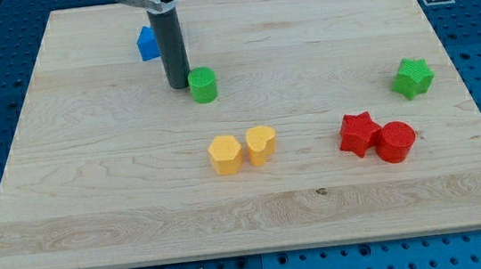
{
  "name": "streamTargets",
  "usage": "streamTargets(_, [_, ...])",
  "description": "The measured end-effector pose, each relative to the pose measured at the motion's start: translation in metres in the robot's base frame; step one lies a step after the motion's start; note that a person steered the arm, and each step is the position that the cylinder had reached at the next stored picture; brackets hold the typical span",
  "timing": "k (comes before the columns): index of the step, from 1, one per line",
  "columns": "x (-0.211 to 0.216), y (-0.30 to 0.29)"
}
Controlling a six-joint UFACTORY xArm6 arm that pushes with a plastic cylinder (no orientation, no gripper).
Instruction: Push the green circle to the center of the board
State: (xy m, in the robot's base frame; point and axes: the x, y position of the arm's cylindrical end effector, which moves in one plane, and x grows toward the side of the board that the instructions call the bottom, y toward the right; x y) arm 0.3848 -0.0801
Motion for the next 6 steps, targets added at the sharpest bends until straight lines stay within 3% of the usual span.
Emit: streamTargets(6, [0.024,0.028])
